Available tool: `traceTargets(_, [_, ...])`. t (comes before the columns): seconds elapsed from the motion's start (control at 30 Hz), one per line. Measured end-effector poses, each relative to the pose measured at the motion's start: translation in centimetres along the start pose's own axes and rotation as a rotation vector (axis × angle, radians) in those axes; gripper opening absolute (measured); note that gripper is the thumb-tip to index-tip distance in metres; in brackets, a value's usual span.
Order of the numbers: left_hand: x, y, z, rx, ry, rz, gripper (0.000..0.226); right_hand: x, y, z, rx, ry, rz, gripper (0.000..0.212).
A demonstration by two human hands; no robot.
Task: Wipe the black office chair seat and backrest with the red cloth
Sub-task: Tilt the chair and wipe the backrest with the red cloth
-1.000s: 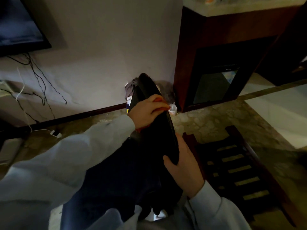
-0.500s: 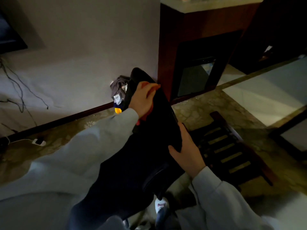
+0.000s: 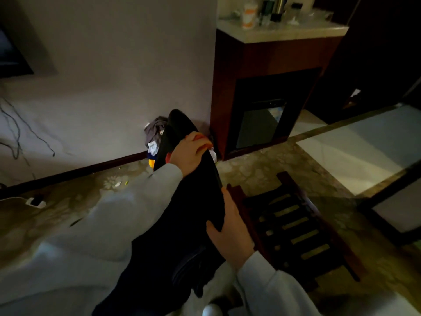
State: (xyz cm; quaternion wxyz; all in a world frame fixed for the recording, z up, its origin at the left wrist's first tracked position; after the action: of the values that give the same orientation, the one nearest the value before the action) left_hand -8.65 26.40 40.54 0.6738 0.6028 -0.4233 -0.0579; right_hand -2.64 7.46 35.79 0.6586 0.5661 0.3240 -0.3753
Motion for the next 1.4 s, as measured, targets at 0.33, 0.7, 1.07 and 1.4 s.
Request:
traceTargets(0.33, [4.3,-2.3,7.1,-0.079,-0.126,0.038,0.039,0.1,-1.0,1.6,0.027,0.143,-0.06,0.086])
traceTargets(0.7, [4.4,1.2,9.7,-0.039,-0.07,0.27,0.028,-0.1,-2.6,5.2,-0.076,0.184,-0.21,0.084])
traceTargets(1.07, [5.2,-1.4,4.7,-0.152,-0.059,-0.106,0.025,0.0,-3.1,5.9,-0.121,0.204,-0.308,0.08])
traceTargets(1.4, [7.2,-2.6,13.6,-0.186,-0.203,0.11,0.038,1.2,-4.2,6.1,-0.124,0.101,-0.504,0.083])
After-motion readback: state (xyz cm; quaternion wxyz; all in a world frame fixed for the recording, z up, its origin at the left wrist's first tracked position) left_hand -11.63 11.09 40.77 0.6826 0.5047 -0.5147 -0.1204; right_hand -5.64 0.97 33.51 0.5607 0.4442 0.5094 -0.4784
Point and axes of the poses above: each hand's wrist, its own z-axis away from the middle knuckle, its own y-axis out of the back of the hand, x = y × z, the point moved 7 cm from there along -z, towards the middle knuckle, and after that the axes turned 12 degrees about -x, right-handed, at the moved point
